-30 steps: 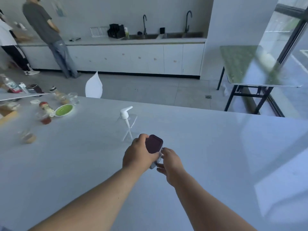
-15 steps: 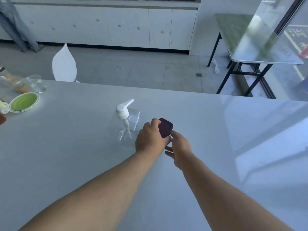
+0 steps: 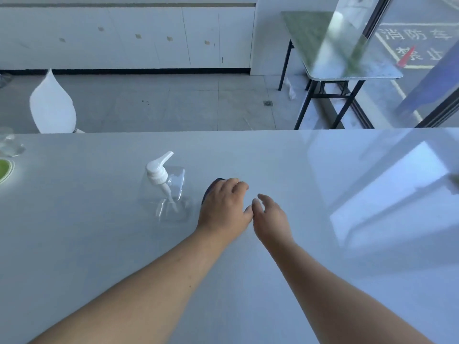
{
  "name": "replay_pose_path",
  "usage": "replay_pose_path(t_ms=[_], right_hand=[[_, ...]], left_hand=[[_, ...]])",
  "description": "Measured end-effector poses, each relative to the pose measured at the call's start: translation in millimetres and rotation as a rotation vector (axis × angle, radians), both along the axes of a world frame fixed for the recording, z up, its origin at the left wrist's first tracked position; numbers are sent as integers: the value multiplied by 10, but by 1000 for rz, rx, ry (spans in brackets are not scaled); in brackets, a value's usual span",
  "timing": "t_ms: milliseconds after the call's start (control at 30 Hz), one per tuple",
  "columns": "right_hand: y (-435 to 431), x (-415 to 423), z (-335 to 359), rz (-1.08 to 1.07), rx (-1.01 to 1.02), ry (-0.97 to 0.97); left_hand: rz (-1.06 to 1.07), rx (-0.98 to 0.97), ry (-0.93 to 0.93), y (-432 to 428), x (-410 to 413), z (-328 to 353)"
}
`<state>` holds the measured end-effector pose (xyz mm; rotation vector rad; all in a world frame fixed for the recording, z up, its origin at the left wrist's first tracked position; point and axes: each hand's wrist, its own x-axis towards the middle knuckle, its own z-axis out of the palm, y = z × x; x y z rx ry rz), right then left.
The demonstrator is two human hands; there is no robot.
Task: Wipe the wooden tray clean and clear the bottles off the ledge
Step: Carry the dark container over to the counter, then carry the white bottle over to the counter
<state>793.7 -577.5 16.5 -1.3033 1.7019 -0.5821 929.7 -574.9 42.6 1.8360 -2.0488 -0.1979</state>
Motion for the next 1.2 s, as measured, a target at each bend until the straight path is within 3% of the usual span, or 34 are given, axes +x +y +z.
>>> replay_pose_path(t_ms=[133, 300, 500, 800, 1200], right_hand=[[283, -889, 234, 105, -201, 512], [977, -2257, 662, 38, -179, 779], [2439, -3975, 1100, -205, -88, 899], [5348, -6363, 1517, -581, 63, 961], [8001, -7817, 1516, -1024, 346, 959]], left_hand=[[-113, 99, -47, 74, -513, 241], [-230, 188, -110, 311, -1565, 655], [-499, 191, -137, 1090, -3259, 1143], [-927, 132, -169, 3407, -6257, 1588], [-1383, 169, -190, 5580, -8763, 1436]])
